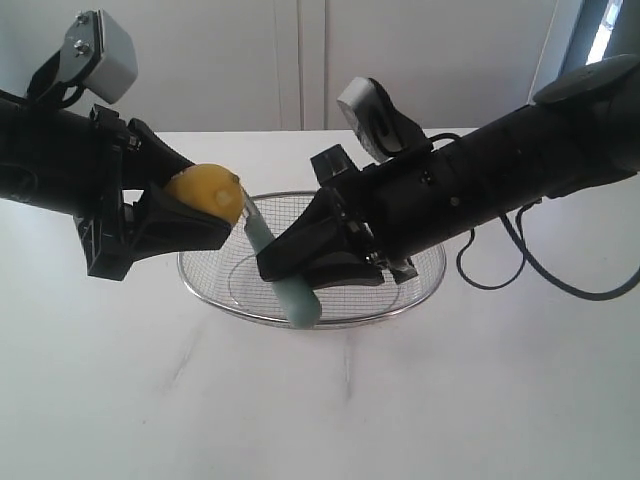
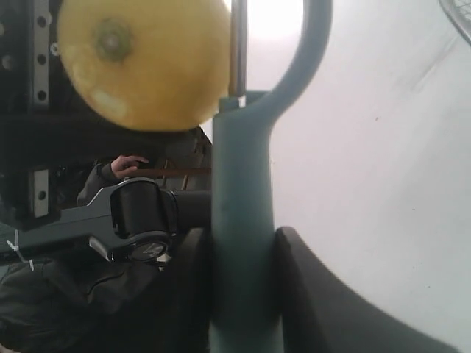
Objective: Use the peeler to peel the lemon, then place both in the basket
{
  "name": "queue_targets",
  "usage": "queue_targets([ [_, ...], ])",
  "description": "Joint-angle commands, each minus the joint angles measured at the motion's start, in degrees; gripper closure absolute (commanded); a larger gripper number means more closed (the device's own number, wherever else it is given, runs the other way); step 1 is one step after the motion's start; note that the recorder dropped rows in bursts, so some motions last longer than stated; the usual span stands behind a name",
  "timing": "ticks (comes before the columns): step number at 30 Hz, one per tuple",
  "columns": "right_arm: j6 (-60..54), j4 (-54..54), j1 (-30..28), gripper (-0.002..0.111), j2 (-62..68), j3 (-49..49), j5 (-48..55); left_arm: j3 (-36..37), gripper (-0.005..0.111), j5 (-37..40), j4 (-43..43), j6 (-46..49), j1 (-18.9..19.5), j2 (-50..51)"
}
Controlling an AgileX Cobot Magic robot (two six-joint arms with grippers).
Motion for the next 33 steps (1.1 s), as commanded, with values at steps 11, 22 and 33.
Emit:
queue_targets([
  [11, -0.65, 1.1, -7.47, 0.108, -11.16, 0.1, 0.48, -0.21, 0.107, 0.76, -1.3, -0.05, -0.41, -0.23],
  [22, 4.72, -10.22, -8.91, 0.108, -7.1, 3.21, -6.07, -0.21, 0.107, 0.76, -1.3, -0.16, -0.41, -0.23],
  [33, 4.72, -9.61, 0.32, 0.108, 1.59, 3.21, -6.07, -0.21, 0.107, 0.76, -1.3, -0.16, -0.41, -0.23],
])
